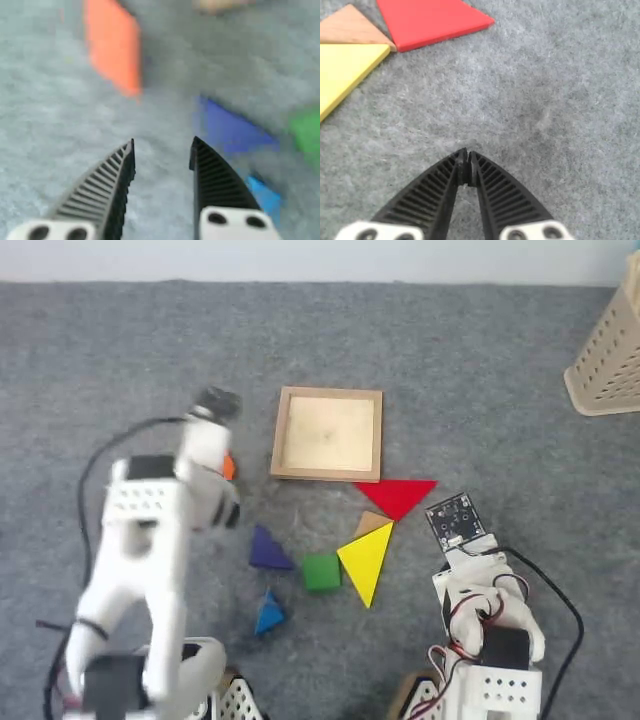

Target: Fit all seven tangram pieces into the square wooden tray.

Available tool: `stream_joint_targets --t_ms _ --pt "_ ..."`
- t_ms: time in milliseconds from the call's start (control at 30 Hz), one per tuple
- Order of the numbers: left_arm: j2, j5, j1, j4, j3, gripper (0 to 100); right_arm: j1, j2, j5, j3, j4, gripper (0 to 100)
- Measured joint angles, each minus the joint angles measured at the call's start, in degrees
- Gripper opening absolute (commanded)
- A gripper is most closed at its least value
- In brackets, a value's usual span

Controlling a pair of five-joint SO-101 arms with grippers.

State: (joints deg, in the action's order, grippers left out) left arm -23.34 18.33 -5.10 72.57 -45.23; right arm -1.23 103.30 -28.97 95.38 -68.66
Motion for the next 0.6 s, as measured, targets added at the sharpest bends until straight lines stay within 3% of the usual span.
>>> stream_joint_targets --t_ms 133,367,600 --pt "-8.7 1.32 7.21 1.93 -6.51 17 0.0 0.0 0.0 0.0 0.0 0.6" --pt "-10.29 10.11 11.69 2.99 -10.64 23 0.62 0.0 -0.09 0.0 0.0 0.6" --pt "-10.37 6.95 12.13 0.79 -11.25 23 0.62 0.0 -0.26 0.0 0.0 0.6"
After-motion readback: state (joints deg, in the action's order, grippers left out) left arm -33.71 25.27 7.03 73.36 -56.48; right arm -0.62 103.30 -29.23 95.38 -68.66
